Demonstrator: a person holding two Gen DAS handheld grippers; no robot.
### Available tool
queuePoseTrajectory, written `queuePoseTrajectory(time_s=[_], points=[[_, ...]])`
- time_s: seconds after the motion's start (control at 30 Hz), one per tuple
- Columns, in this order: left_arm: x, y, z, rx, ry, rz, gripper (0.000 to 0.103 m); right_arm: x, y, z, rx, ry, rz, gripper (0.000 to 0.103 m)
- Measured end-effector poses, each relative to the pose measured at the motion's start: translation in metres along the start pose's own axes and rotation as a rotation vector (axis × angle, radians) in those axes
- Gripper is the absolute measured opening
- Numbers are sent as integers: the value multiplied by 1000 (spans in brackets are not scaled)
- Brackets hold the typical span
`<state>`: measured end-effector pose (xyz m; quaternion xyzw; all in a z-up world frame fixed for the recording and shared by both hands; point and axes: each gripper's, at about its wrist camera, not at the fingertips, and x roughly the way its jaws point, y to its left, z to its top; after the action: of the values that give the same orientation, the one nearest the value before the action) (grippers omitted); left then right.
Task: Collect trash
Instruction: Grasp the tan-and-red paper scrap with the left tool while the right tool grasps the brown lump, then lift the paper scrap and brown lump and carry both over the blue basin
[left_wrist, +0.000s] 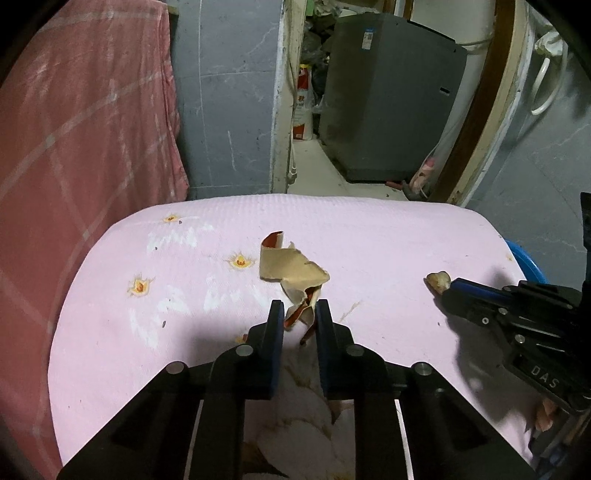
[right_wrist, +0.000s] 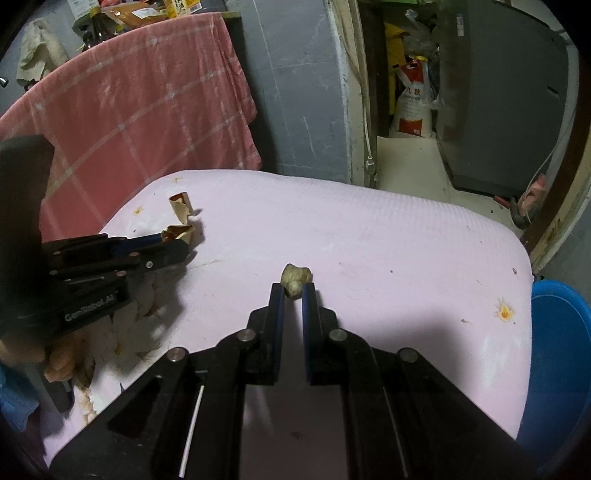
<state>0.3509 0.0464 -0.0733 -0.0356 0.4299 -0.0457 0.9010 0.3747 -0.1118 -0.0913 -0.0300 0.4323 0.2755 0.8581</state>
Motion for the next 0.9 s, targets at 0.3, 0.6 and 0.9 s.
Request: queuePoseTrajectory(time_s=[0.3,0.6,0.9], points=[[-2,2,-4,-20,0,-7,13,7,4,4,-21,21,-7,26],[-9,1,-4,-33,-8,-19,13,9,4,2,-26,16,-25,14],[-19,-12,-10,-19,-41,-45,11,-30,-2,-7,2,-148,-28,14]])
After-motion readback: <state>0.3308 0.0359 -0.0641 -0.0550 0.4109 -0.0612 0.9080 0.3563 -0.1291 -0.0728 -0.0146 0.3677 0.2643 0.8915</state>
